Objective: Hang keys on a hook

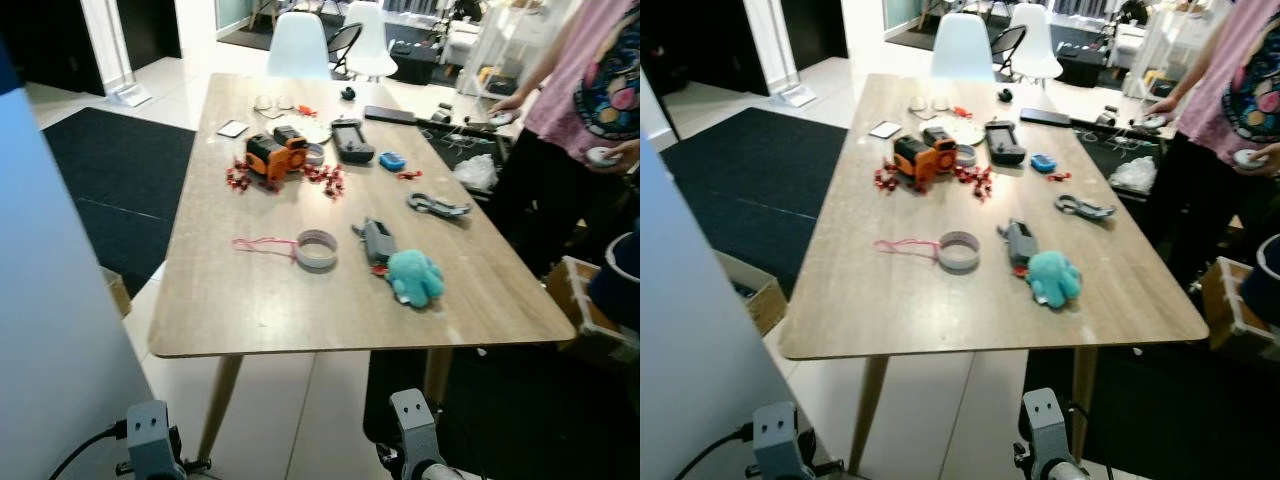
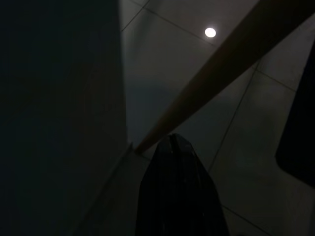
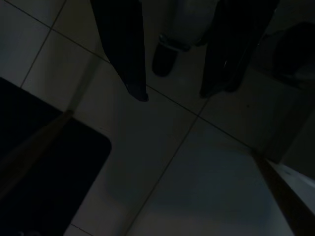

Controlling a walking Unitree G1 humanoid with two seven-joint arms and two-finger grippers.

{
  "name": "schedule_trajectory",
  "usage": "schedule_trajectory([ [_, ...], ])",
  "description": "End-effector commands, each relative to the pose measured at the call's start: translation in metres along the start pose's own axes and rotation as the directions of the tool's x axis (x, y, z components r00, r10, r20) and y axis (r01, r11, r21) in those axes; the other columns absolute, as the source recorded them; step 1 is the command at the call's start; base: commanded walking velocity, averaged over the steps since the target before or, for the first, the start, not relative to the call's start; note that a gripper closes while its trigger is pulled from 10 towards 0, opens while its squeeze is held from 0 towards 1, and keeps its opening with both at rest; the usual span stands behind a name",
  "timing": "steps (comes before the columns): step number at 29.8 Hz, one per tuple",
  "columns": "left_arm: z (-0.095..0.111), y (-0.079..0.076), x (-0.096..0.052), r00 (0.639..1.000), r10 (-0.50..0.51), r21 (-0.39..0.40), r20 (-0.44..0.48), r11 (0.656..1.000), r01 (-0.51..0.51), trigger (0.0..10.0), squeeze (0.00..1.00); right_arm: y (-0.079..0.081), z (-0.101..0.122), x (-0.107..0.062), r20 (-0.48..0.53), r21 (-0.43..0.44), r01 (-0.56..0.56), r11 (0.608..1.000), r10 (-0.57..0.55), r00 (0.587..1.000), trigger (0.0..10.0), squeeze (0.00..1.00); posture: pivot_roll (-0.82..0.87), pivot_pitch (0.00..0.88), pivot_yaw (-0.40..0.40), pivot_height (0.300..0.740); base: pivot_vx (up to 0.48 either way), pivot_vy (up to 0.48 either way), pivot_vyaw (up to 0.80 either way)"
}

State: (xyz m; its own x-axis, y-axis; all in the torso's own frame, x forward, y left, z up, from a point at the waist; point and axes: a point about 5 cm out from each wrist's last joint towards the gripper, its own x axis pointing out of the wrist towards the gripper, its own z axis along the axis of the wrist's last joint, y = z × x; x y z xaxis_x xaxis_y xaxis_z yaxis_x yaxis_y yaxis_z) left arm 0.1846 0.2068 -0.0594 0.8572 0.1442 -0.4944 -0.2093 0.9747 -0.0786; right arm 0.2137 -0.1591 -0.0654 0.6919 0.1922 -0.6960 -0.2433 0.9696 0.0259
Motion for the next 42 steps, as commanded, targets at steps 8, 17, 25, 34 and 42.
schedule_trajectory([
  [8, -0.002, -0.0023, -0.0017, 1.0, -0.02, -0.01, 0.002, 1.0, 0.02, 10.0, 0.0, -0.0031, -0.0066, -0.0026, -0.02, -0.006, 0.007, 1.0, -0.007, 1.0, 10.0, 0.0, 0.08, 0.037, -0.065, 0.74, 0.0, -0.471, 0.0],
  [17, -0.0023, -0.002, -0.0008, 1.0, -0.019, -0.01, -0.011, 1.0, 0.019, 10.0, 0.0, -0.0032, -0.0081, -0.0031, -0.022, 0.0, 0.011, 1.0, -0.011, 1.0, 10.0, 0.0, 0.08, 0.037, -0.062, 0.74, 0.0, -0.16, 0.0],
  [25, -0.0014, -0.0057, 0.0004, 0.999, -0.05, 0.012, -0.015, 0.999, 0.05, 10.0, 0.0, -0.0033, -0.0095, -0.0035, -0.025, 0.008, 0.017, 1.0, -0.017, 1.0, 10.0, 0.0, 0.08, 0.041, -0.055, 0.74, 0.0, 0.0, 0.0],
  [34, 0.0002, -0.008, 0.0027, 0.998, -0.06, 0.045, -0.025, 0.997, 0.061, 10.0, 0.0, -0.0041, -0.0105, -0.004, -0.028, 0.011, 0.021, 1.0, -0.021, 0.999, 10.0, 0.0, 0.08, 0.044, -0.053, 0.74, 0.0, 0.0, 0.0],
  [42, -0.0008, -0.0072, 0.0039, 0.997, -0.051, 0.048, -0.05, 0.997, 0.053, 10.0, 0.0, -0.0045, -0.0106, -0.0041, -0.027, 0.017, 0.026, 1.0, -0.026, 0.999, 10.0, 0.0, 0.08, 0.042, -0.048, 0.74, 0.0, -0.24, 0.0],
])
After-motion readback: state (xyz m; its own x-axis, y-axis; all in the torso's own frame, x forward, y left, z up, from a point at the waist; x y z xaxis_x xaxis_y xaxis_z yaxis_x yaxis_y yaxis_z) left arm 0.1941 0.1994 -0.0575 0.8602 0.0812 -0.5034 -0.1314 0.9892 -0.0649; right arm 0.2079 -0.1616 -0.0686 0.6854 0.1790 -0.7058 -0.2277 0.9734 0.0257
